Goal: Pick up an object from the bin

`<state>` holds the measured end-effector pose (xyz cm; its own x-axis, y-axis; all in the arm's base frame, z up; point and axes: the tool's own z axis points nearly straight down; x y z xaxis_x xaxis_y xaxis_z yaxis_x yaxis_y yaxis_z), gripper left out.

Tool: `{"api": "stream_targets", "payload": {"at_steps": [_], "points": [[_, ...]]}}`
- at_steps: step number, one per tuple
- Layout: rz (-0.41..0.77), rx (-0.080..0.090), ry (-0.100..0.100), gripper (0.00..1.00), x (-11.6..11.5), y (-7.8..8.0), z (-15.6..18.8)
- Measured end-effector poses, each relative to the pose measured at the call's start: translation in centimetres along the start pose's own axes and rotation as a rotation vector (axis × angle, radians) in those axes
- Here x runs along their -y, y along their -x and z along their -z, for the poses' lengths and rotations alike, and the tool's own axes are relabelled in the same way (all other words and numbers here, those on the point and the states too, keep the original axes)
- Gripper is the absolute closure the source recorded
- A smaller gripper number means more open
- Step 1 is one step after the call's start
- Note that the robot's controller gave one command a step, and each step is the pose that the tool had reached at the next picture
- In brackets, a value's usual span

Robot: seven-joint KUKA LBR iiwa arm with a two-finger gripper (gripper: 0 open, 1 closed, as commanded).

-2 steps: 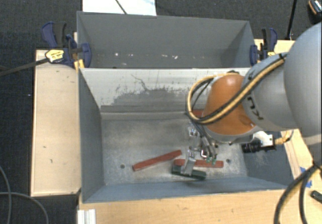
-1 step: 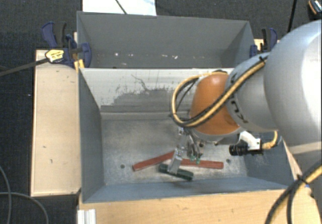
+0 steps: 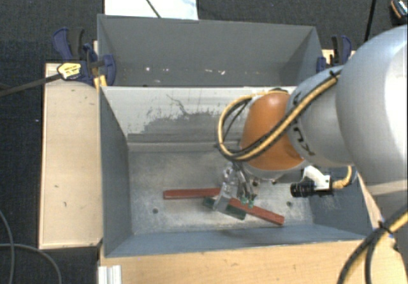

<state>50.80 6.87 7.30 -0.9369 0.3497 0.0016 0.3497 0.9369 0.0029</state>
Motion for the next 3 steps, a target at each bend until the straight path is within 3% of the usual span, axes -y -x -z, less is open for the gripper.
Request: {"api": "stream_targets", "payload": {"at_steps": [1, 2, 3], "points": [[0.054, 0.008, 0.006, 1.00, 1.5, 0.2, 0.1], [0.146, 0.007, 0.004, 1.00, 4.5, 0.7, 0.1], [0.180, 0.008, 0.000, 1.00, 4.2, -0.3, 5.7]]}}
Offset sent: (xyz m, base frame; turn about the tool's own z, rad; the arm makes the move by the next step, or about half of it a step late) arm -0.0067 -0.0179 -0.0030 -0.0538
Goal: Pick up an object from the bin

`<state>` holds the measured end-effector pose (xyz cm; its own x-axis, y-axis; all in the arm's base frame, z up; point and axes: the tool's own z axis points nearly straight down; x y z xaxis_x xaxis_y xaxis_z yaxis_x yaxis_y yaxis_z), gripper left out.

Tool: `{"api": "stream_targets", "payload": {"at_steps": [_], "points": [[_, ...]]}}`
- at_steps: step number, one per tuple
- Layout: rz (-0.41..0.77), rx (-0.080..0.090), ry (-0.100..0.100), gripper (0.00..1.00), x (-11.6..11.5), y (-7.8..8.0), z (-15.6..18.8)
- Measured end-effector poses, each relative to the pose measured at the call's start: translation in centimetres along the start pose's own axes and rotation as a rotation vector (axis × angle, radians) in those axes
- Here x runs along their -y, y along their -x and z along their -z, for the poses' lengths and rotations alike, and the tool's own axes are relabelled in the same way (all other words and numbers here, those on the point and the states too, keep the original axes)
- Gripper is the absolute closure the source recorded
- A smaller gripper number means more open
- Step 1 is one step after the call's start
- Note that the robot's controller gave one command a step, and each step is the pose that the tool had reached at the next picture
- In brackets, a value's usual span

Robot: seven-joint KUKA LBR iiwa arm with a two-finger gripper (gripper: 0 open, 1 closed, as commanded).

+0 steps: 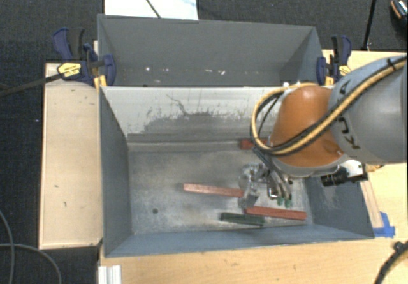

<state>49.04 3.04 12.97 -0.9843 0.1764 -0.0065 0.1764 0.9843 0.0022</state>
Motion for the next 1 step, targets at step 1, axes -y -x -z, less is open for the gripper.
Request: {"api": "stream_targets", "payload": {"at_steps": [1], "points": [[0.070, 0.005, 0.001, 1.00, -0.57, 1.88, 14.47]]}}
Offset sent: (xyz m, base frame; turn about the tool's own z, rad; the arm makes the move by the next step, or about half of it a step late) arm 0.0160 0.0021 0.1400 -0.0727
